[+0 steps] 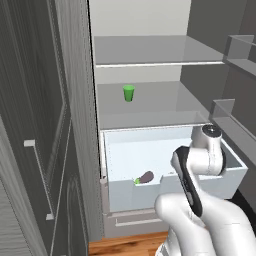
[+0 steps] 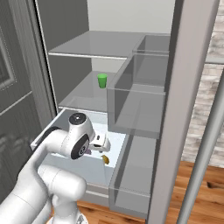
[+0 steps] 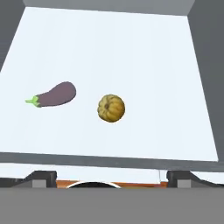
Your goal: Place the eggplant and squash inside the fridge drawer. Close the drawer after placing the vegetables.
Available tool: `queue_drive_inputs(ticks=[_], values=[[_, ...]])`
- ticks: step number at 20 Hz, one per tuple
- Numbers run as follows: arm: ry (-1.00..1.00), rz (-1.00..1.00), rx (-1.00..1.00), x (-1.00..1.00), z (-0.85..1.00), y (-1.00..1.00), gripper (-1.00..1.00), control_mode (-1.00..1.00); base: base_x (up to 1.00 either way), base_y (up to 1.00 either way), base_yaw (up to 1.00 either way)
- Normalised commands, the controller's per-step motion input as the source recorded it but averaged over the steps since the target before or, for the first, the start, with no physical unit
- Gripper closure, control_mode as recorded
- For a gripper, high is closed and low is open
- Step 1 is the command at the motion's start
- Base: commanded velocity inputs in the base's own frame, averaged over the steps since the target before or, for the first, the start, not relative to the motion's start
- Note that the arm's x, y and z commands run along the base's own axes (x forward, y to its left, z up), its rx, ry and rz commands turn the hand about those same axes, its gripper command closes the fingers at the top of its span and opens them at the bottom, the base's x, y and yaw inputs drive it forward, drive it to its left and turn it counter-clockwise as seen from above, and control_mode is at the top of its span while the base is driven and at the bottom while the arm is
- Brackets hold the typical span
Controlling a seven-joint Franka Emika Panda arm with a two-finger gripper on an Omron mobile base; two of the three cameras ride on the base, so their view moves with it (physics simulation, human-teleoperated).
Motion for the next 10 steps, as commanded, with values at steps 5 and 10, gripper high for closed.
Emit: queue_drive_inputs(ticks=[5, 10], values=[[0.00, 0.00, 0.00, -0.15, -0.25, 0.12, -1.00, -1.00, 0.00, 0.00, 0.00], [0.01, 0.00, 0.00, 0.00, -0.19, 0.17, -1.00, -1.00, 0.00, 0.00, 0.00]])
